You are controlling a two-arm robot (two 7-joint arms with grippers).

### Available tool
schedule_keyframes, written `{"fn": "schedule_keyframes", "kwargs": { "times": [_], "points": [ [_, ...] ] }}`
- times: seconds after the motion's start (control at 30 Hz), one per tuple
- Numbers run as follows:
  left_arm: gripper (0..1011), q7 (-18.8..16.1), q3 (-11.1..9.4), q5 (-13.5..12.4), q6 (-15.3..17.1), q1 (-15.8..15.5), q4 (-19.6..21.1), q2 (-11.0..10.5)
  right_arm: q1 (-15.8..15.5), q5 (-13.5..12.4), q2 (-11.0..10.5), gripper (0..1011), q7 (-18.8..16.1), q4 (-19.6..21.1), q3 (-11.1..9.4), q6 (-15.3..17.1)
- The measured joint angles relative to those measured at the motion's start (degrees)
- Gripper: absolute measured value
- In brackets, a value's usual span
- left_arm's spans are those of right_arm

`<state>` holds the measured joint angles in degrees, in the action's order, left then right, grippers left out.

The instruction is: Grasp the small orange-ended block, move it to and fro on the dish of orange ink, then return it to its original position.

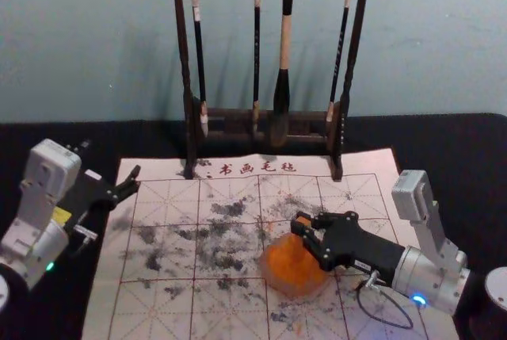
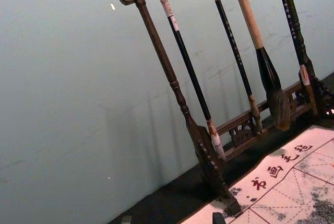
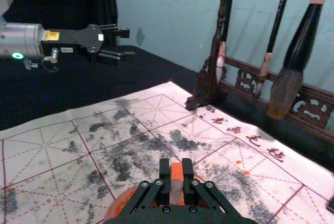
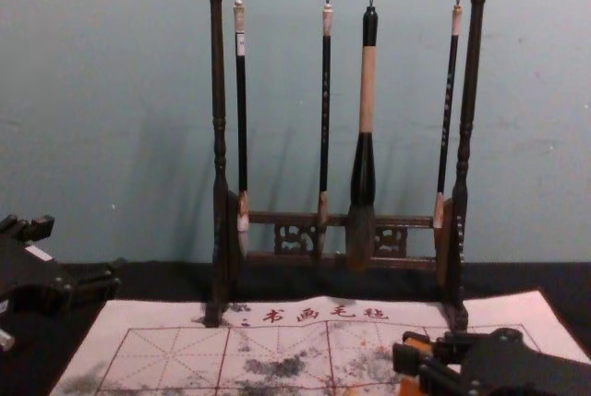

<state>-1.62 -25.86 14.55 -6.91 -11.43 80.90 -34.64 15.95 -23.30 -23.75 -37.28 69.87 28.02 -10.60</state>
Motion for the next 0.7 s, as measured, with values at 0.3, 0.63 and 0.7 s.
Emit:
{"fn": "schedule_keyframes", "kwargs": {
  "times": [0.3,0.63,0.7],
  "points": [
    [1001,0.0,0.0,0.0,0.0,0.0,0.0,0.0,-0.7,0.1,-0.7,87,0.7,0.7,-1.1,0.6],
    [1001,0.0,0.0,0.0,0.0,0.0,0.0,0.0,-2.6,-0.4,-2.0,87,0.3,3.5,-1.9,1.2],
    [1001,0.0,0.0,0.0,0.0,0.0,0.0,0.0,-3.0,-0.7,-2.2,88,0.0,4.1,-1.9,1.2]
  ]
}}
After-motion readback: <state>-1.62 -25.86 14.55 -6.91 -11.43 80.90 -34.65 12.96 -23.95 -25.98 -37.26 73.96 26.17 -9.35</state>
